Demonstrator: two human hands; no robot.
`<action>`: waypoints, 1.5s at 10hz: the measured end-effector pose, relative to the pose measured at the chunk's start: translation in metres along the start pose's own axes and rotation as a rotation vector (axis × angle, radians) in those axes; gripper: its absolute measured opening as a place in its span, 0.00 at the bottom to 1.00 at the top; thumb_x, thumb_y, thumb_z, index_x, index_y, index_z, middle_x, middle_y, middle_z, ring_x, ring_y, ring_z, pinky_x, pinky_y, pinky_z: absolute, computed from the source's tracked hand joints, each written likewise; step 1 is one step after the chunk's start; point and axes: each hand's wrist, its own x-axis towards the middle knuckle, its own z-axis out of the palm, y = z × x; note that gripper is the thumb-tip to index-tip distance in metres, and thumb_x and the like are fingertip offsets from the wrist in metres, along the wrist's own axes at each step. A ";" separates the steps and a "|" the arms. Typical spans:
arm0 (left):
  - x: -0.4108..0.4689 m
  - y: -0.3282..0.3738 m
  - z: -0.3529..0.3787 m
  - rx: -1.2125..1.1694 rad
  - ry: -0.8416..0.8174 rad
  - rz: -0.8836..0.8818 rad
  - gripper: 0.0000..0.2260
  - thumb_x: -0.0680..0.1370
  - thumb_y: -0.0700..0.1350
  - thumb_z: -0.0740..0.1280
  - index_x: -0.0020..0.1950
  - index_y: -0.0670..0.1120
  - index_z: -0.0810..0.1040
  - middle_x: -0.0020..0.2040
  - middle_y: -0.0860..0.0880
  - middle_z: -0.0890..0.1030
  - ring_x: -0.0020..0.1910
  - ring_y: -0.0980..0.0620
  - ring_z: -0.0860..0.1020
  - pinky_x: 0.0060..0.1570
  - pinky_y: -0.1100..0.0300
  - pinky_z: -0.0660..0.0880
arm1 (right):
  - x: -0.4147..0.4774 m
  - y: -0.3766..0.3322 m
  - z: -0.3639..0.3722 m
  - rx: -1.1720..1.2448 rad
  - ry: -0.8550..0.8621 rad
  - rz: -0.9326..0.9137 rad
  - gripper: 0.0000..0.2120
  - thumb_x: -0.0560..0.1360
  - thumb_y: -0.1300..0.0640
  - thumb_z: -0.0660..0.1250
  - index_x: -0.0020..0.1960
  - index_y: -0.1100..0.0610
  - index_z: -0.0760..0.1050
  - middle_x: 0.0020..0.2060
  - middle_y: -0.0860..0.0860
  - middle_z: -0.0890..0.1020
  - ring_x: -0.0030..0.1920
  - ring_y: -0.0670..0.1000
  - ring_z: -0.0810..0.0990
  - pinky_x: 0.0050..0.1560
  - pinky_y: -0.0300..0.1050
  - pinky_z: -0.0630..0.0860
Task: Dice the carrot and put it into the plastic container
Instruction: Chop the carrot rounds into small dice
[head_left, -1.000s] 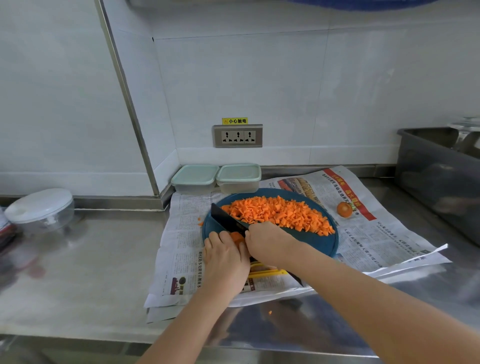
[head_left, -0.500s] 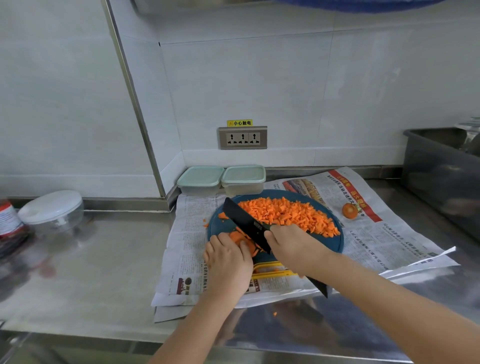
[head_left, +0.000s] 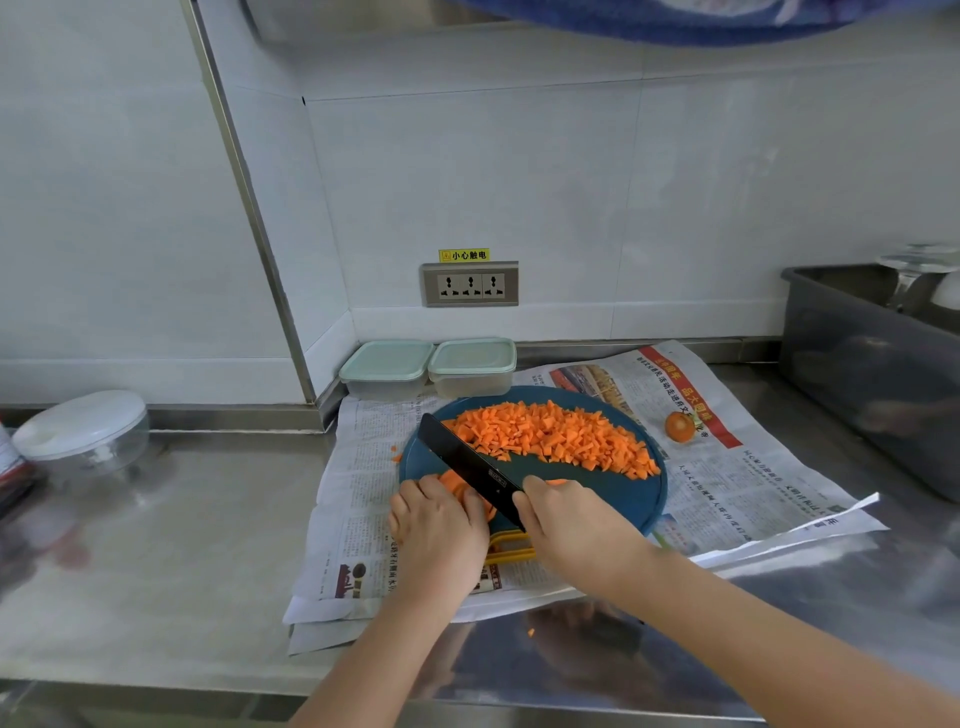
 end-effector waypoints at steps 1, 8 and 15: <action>0.000 -0.001 -0.001 0.009 -0.026 -0.041 0.18 0.80 0.52 0.58 0.60 0.38 0.71 0.57 0.41 0.72 0.58 0.45 0.68 0.56 0.54 0.64 | -0.003 -0.001 0.003 -0.093 0.002 -0.021 0.12 0.84 0.50 0.47 0.47 0.55 0.62 0.35 0.51 0.72 0.33 0.56 0.71 0.27 0.44 0.62; 0.006 0.001 -0.010 0.094 -0.200 -0.027 0.14 0.82 0.52 0.51 0.59 0.45 0.67 0.60 0.46 0.69 0.61 0.48 0.64 0.60 0.56 0.60 | 0.040 -0.032 -0.004 -0.152 -0.236 -0.010 0.08 0.81 0.61 0.54 0.49 0.59 0.72 0.39 0.55 0.74 0.36 0.54 0.70 0.33 0.45 0.65; 0.003 -0.005 -0.003 0.067 -0.111 -0.029 0.15 0.81 0.50 0.50 0.59 0.44 0.69 0.57 0.45 0.72 0.56 0.48 0.66 0.55 0.56 0.62 | 0.018 0.000 0.003 0.075 0.000 0.039 0.16 0.83 0.53 0.49 0.37 0.53 0.61 0.31 0.50 0.69 0.29 0.50 0.68 0.27 0.40 0.58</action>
